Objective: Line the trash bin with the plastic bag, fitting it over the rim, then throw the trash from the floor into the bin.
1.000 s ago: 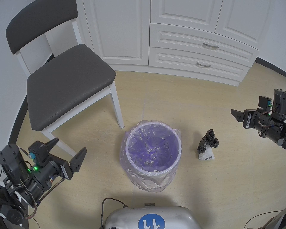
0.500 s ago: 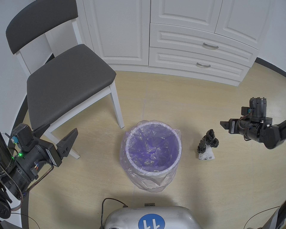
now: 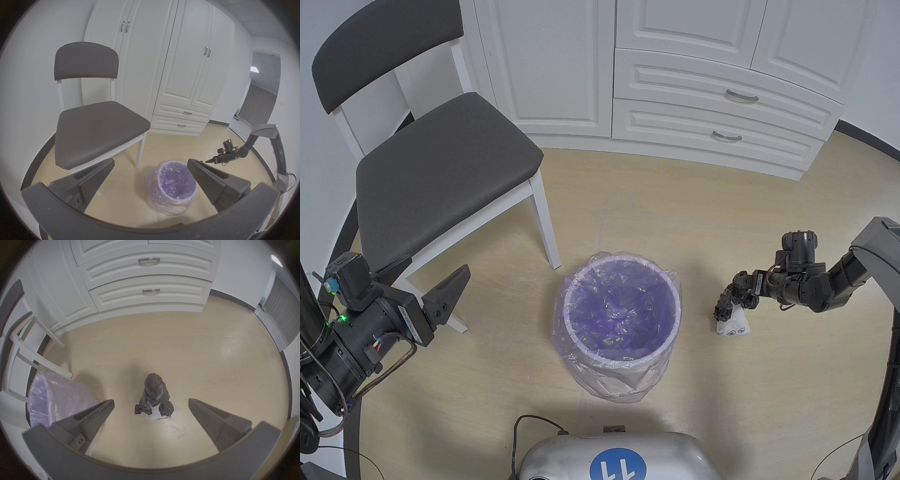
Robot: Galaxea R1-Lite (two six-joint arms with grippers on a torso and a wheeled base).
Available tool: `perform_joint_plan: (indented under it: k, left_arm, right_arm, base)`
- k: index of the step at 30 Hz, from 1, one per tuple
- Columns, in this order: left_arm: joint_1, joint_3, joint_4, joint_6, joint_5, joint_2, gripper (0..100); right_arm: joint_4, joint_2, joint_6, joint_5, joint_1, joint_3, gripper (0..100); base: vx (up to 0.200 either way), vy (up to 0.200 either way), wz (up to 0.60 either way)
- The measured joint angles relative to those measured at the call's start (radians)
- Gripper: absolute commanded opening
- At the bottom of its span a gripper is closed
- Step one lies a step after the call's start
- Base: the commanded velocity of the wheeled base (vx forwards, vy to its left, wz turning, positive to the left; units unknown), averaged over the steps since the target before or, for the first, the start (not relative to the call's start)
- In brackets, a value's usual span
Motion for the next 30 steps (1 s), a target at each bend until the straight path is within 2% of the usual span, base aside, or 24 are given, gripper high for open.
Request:
perform_joint_plan:
  k: [22,30]
  left_arm:
    - [-0.016,0.004,-0.001,0.004,0.008,-0.012,100]
    - [-0.015,0.0,0.003,0.006,0.009,-0.034,100]
  right_arm:
    - [-0.026,0.062,-0.005,0.001,-0.003,-0.021,100]
    - [-0.125,0.157,0.001,0.005,-0.004,-0.066,100]
  base:
    - [0.0,0.0,0.0]
    - [0.0,0.0,0.0]
